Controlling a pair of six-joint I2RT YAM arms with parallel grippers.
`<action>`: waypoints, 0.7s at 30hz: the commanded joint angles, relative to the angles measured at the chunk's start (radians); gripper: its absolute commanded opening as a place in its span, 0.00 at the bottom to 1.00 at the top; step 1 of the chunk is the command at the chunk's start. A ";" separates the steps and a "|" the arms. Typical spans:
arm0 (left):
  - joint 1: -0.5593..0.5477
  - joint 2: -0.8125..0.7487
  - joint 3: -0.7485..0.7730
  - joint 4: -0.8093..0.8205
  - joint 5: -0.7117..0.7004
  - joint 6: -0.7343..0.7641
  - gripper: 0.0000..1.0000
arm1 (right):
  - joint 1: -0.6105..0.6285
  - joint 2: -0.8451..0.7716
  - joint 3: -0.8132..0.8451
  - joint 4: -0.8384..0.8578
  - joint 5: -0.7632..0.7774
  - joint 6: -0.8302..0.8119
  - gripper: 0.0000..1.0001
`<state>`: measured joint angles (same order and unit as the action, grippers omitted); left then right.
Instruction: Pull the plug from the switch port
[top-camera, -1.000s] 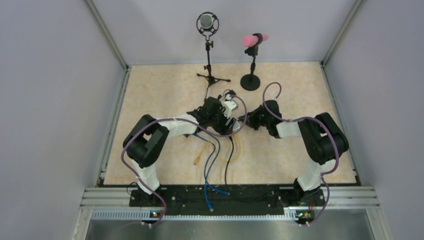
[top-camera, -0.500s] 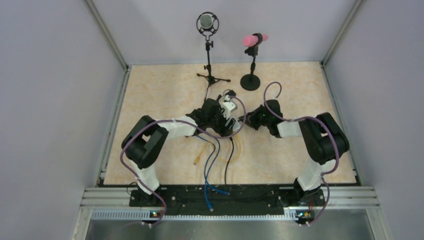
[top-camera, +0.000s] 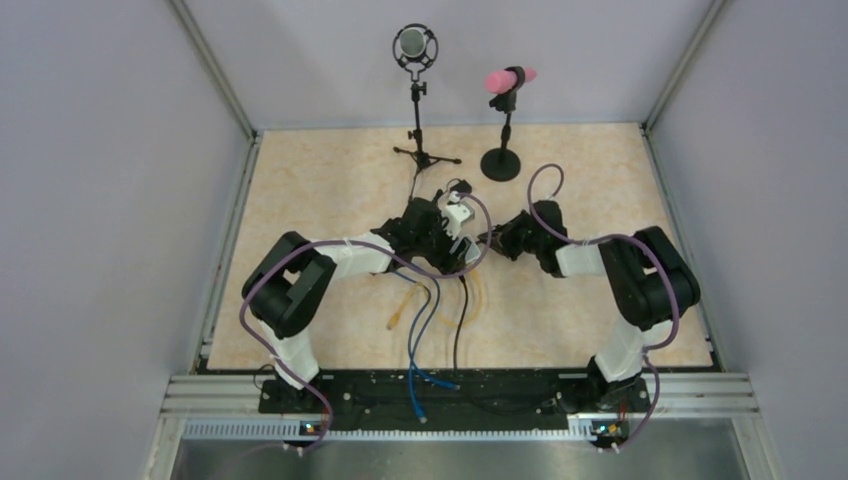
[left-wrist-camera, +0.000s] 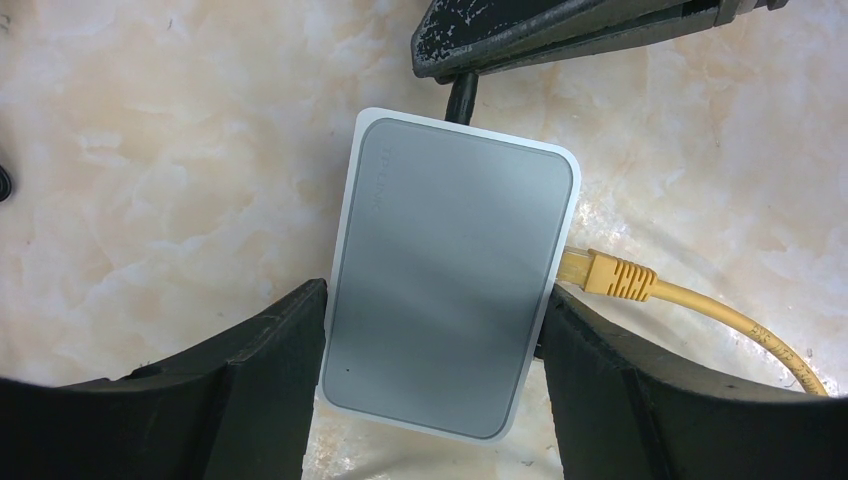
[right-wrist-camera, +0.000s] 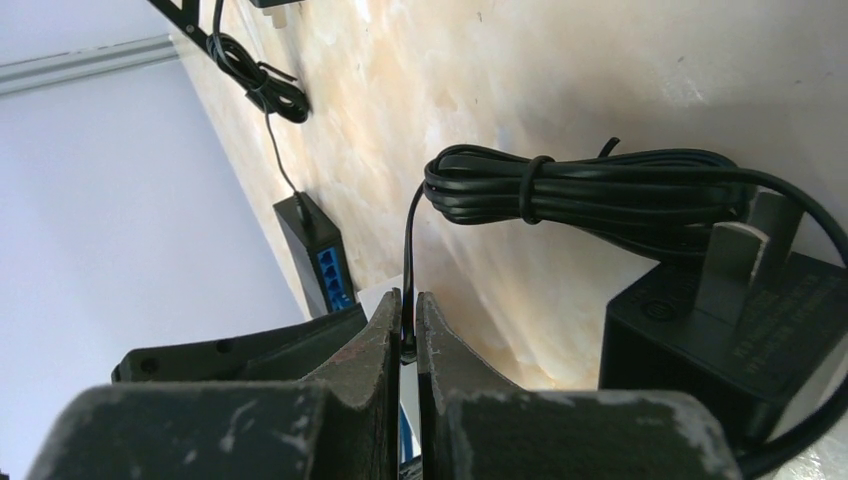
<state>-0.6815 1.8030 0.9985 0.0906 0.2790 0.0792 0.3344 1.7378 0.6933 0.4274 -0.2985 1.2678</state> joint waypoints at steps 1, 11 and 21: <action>0.017 -0.020 -0.056 -0.167 0.001 -0.002 0.27 | -0.069 -0.043 -0.025 0.169 0.118 0.002 0.00; 0.025 -0.014 -0.046 -0.178 0.011 -0.003 0.27 | -0.078 -0.032 -0.061 0.334 0.130 0.026 0.00; 0.030 -0.013 -0.048 -0.178 0.010 0.002 0.27 | -0.083 -0.032 -0.033 0.249 0.136 -0.018 0.00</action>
<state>-0.6712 1.8023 0.9943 0.1074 0.3096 0.0795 0.3244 1.7386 0.6136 0.6277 -0.3149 1.2743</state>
